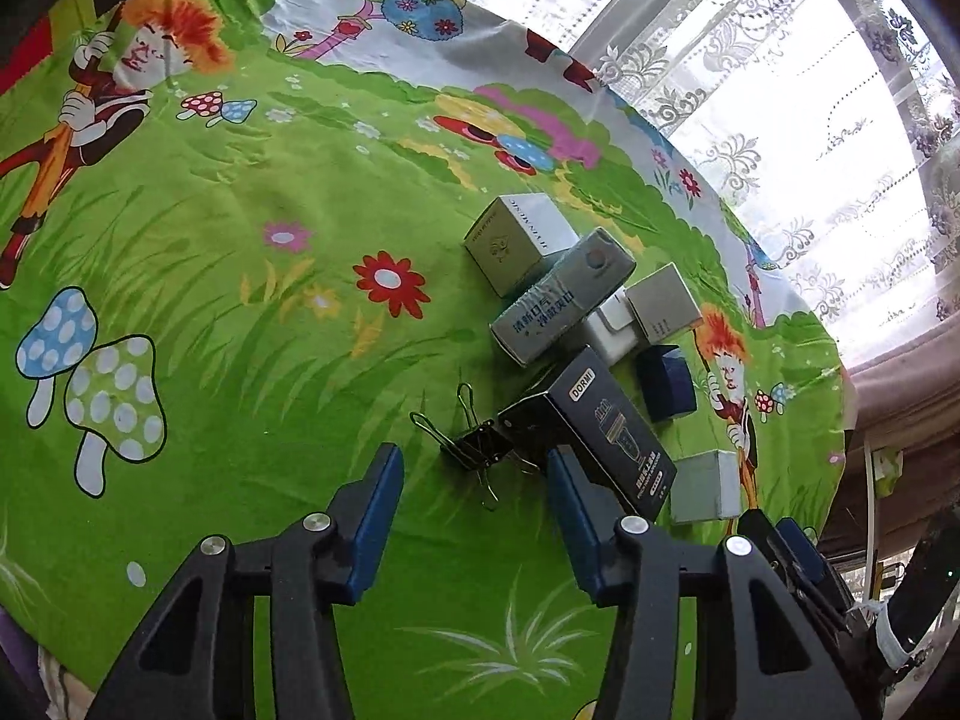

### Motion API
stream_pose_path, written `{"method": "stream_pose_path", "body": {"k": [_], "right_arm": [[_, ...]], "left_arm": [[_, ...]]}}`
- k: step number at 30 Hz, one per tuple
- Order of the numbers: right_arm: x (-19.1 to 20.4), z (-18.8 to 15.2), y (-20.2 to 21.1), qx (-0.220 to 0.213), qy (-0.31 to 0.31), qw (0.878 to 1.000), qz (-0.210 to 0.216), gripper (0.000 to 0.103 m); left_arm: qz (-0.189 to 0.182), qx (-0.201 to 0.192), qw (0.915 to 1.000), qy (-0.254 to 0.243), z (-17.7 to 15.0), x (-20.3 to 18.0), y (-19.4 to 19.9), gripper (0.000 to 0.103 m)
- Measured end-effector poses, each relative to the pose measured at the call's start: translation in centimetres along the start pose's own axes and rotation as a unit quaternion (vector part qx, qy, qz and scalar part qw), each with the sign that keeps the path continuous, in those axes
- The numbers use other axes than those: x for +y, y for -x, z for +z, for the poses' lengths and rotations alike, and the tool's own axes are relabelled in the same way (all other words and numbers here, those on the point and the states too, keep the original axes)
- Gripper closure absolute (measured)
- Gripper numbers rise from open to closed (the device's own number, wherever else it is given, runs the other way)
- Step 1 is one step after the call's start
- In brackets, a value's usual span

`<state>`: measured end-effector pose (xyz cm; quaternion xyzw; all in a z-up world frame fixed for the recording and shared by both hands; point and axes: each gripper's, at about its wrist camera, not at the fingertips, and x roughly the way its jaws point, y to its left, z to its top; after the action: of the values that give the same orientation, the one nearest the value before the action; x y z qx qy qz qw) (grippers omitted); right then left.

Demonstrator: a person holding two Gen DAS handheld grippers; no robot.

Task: Organize rigid objects
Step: 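Grasp the black binder clip with the left tool while the right tool grasps the small white box, then carry the black clip and small white box over the purple box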

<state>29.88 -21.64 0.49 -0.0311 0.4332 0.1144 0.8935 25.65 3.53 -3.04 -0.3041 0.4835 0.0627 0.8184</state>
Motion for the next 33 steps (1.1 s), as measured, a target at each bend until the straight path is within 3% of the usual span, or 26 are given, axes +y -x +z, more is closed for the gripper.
{"method": "stream_pose_path", "body": {"k": [6, 12, 15, 17, 21, 23, 33], "right_arm": [[0.6, 0.5, -1.7, 0.001, 0.01, 1.0, -0.006, 0.02], [0.5, 0.8, -2.9, 0.004, 0.012, 1.0, -0.009, 0.02], [0.5, 1.0, -3.8, 0.013, 0.012, 1.0, -0.008, 0.028], [0.5, 0.9, -4.5, 0.022, 0.01, 1.0, -0.002, 0.04], [0.4, 0.4, -5.2, 0.035, 0.008, 0.999, 0.009, 0.051], [0.2, 0.2, -5.5, 0.041, 0.003, 0.999, 0.016, 0.064], [-0.4, -0.5, -4.4, 0.037, -0.02, 0.998, 0.04, 0.064]], "left_arm": [[0.027, 0.012, 0.9991, 0.032, 0.6, -0.1, -2.0, 0.063], [0.036, 0.013, 0.999, 0.02, 1.3, -1.1, -2.7, 0.064], [0.041, 0.018, 0.999, 0.003, 1.1, -1.5, -3.0, 0.081], [0.047, 0.015, 0.9986, -0.019, 1.0, -1.9, -3.0, 0.082], [0.055, 0.005, 0.9972, -0.05, 0.5, -2.3, -2.9, 0.082], [0.058, 0.0, 0.9966, -0.059, 0.2, -2.4, -2.7, 0.082], [0.053, -0.015, 0.9949, -0.084, -1.0, -2.4, -1.1, 0.085]]}}
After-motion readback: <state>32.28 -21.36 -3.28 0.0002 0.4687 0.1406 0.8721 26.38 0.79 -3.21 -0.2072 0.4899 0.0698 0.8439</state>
